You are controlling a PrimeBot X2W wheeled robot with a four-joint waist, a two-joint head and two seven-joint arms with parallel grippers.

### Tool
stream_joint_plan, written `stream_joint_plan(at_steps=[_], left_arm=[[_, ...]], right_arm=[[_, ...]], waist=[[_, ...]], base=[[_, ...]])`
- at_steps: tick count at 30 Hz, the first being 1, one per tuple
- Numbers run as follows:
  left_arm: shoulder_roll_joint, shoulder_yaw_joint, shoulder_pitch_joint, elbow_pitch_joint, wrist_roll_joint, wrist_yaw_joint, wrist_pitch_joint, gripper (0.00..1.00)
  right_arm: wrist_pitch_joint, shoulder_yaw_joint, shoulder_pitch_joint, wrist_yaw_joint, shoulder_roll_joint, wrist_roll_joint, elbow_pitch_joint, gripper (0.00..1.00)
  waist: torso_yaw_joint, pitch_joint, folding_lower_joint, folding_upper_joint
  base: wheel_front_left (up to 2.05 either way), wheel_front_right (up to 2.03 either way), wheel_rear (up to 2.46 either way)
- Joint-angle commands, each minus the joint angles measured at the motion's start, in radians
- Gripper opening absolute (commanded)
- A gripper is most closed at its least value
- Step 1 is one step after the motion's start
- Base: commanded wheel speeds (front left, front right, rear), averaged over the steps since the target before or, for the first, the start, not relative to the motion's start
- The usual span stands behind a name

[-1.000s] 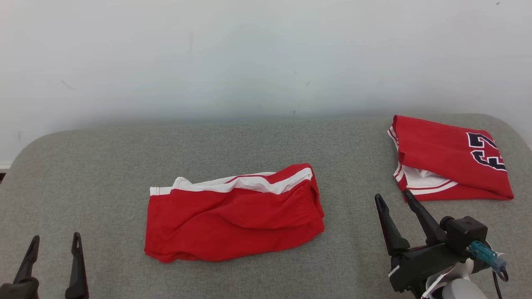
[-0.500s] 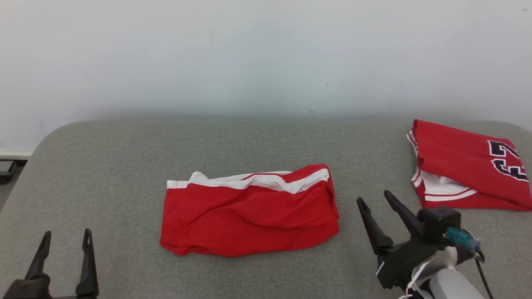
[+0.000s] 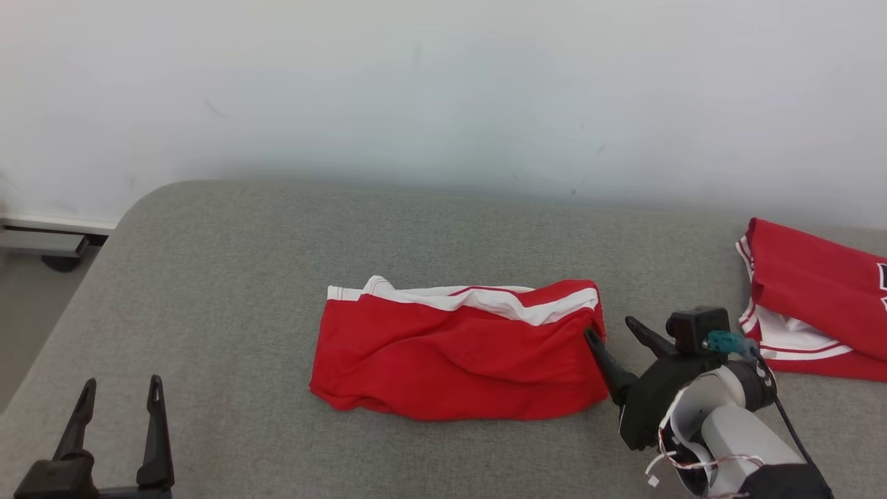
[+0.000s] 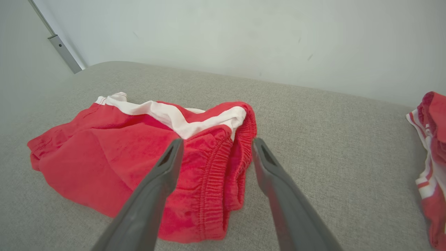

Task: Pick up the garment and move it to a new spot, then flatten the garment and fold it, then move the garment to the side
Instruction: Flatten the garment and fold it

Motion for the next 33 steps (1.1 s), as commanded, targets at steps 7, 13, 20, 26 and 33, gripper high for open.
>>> stream_joint_plan(at_steps=[7,13,20,26,33], left_arm=[[-0.004,-0.017,-0.035,0.006,-0.003,-0.007,-0.010,1.00],[-0.012,-0.029,-0.053,0.016,-0.007,-0.010,-0.015,1.00],[-0.019,-0.035,-0.067,0.027,-0.013,-0.015,-0.026,1.00],[-0.023,-0.039,-0.078,0.035,-0.017,-0.014,-0.033,1.00],[-0.029,-0.053,-0.095,0.050,-0.018,-0.018,-0.041,1.00]], right_arm=[[0.028,0.031,-0.127,-0.002,0.007,-0.007,0.201,1.00],[0.030,0.041,-0.207,-0.002,0.023,-0.024,0.365,1.00],[0.018,0.005,-0.277,-0.002,0.030,-0.044,0.515,1.00],[0.032,-0.009,-0.295,-0.002,0.051,-0.043,0.574,1.00],[0.133,-0.041,-0.283,-0.003,0.050,-0.050,0.607,1.00]], waist=[[0.055,0.022,0.0000,0.0000],[0.091,0.039,0.0000,0.0000],[0.117,0.060,0.0000,0.0000],[0.128,0.084,0.0000,0.0000],[0.136,0.091,0.0000,0.0000]], base=[[0.00,0.00,0.00],[0.00,0.00,0.00],[0.00,0.00,0.00],[0.00,0.00,0.00],[0.00,0.00,0.00]])
